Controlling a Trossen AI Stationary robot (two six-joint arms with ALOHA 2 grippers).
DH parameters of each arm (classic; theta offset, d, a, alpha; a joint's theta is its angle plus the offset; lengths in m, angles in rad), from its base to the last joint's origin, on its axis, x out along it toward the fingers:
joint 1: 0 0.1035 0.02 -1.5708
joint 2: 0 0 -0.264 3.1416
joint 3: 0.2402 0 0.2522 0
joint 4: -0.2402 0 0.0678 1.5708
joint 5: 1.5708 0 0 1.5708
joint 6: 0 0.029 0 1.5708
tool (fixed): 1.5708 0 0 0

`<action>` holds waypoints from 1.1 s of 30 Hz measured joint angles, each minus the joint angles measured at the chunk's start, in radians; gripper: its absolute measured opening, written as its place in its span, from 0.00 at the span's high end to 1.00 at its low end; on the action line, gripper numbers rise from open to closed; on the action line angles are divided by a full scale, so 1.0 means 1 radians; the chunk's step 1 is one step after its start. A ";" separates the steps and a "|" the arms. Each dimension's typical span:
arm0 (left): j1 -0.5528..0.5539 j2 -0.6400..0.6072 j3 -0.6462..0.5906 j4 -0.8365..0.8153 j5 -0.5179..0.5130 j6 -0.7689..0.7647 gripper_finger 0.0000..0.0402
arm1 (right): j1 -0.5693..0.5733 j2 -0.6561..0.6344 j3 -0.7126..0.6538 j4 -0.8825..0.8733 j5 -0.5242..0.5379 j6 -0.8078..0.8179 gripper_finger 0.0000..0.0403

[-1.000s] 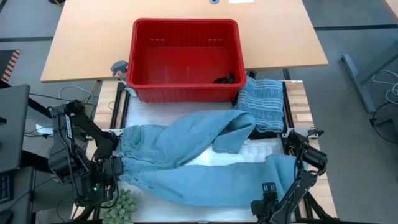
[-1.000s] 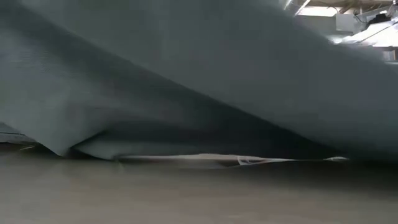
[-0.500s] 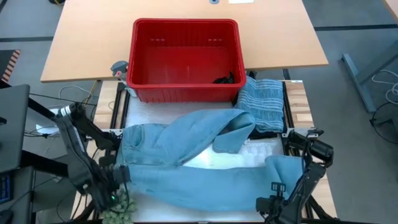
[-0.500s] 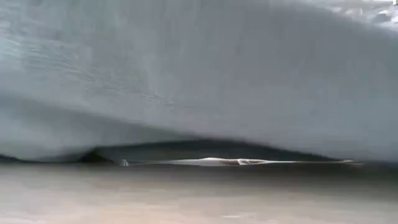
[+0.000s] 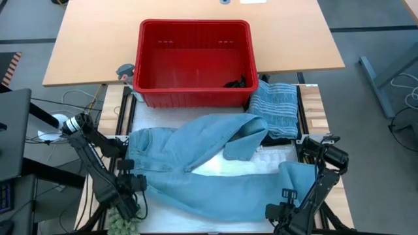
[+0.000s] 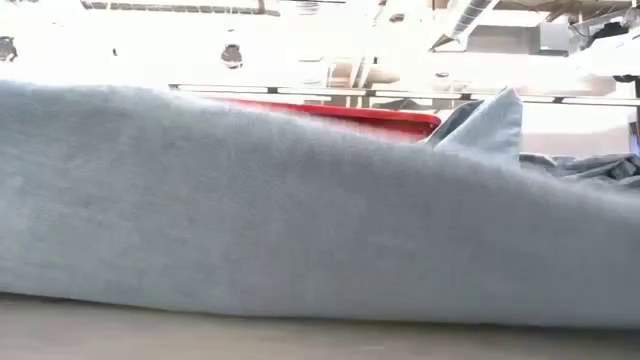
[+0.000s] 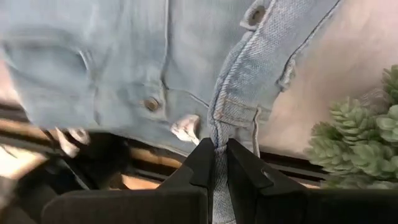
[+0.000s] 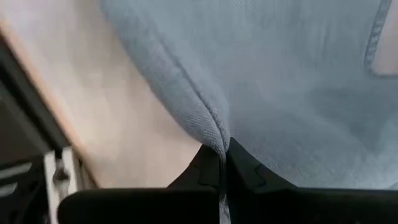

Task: Fold Laundry from Bin
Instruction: Fold the light blue pants

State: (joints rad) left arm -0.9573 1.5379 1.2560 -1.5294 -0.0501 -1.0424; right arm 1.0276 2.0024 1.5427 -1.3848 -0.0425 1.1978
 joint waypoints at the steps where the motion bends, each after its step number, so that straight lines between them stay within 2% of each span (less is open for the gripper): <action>1: 0.000 0.000 0.000 -0.016 -0.029 0.031 0.97 | -0.004 -0.001 -0.009 0.002 0.018 0.004 0.93; 4: 0.024 -0.005 0.000 -0.045 -0.128 0.035 0.97 | -0.017 -0.001 -0.043 -0.001 0.041 0.012 0.93; 6: 0.054 -0.017 0.000 -0.016 -0.138 0.023 0.97 | -0.025 -0.001 -0.055 0.004 0.037 0.015 0.93; 8: 0.075 -0.021 0.000 0.012 -0.105 0.013 0.96 | -0.028 -0.001 -0.057 0.007 0.034 0.025 0.93; 11: 0.079 -0.029 0.001 0.082 0.015 0.052 0.93 | -0.022 -0.001 -0.057 0.012 0.034 0.025 0.93; 15: 0.077 -0.032 0.005 0.170 0.164 0.117 0.79 | -0.018 -0.001 -0.057 0.015 0.035 0.025 0.93; 20: 0.084 -0.032 0.005 0.195 0.199 0.124 0.58 | -0.018 -0.001 -0.057 0.032 0.049 0.034 0.93; 23: 0.107 -0.032 0.005 0.221 0.249 0.059 0.46 | -0.018 -0.001 -0.057 0.042 0.055 0.045 0.93; 25: 0.118 -0.044 0.005 0.309 0.251 0.004 0.40 | -0.013 -0.001 -0.057 0.049 0.067 0.056 0.93; 28: 0.121 -0.076 0.034 0.405 0.135 -0.068 0.35 | -0.014 -0.001 -0.057 0.063 0.072 0.061 0.93; 31: 0.145 -0.102 0.096 0.318 -0.085 -0.108 0.35 | -0.014 -0.001 -0.057 0.072 0.072 0.070 0.93; 33: 0.172 -0.122 0.126 0.218 -0.271 -0.148 0.36 | -0.014 -0.001 -0.057 0.082 0.072 0.071 0.93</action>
State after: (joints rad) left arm -0.7851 1.4160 1.3821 -1.3119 -0.3209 -1.1908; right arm 1.0138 2.0015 1.4857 -1.3026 0.0299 1.2686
